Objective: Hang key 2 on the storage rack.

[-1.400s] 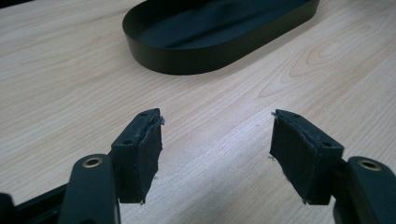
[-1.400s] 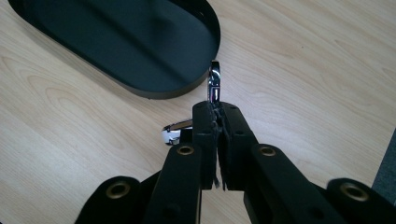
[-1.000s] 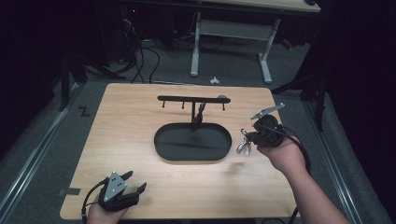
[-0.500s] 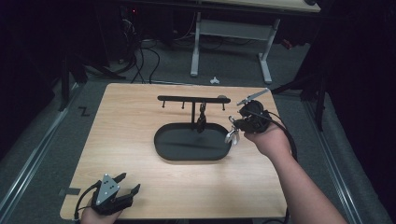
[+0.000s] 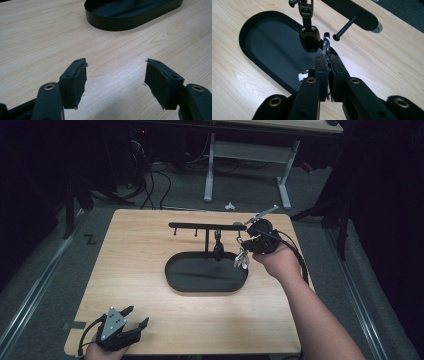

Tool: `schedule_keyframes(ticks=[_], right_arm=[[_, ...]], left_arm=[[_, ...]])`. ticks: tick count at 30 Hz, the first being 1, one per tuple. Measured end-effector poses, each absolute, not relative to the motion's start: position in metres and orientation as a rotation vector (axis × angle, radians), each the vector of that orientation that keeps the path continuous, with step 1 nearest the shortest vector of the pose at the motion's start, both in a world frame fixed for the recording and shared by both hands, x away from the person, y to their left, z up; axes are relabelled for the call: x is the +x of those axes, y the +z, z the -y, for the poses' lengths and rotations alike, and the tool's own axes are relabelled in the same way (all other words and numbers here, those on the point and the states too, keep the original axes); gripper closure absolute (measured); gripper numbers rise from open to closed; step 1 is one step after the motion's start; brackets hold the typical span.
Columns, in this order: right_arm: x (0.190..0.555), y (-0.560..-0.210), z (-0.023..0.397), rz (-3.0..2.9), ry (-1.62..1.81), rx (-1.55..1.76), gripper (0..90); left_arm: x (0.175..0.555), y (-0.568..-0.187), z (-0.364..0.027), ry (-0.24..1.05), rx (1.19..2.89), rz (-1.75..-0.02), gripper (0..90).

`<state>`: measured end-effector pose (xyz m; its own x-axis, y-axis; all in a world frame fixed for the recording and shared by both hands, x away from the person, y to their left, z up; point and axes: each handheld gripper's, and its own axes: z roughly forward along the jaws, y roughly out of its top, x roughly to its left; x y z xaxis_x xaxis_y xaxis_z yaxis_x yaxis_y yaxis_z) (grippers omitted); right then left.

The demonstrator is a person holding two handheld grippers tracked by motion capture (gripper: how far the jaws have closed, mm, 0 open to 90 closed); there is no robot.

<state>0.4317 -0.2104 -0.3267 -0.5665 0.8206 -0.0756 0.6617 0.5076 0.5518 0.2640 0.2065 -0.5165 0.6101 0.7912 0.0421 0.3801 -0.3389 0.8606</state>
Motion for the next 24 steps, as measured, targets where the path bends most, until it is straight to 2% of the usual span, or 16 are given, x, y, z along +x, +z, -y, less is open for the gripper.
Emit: schedule_keyframes(ticks=[24], right_arm=[[0.464,-0.340,0.226,-2.411,0.775,1.294,85.7]], left_arm=[[0.265,-0.519,-0.204,0.584,1.968,-0.920,34.2]])
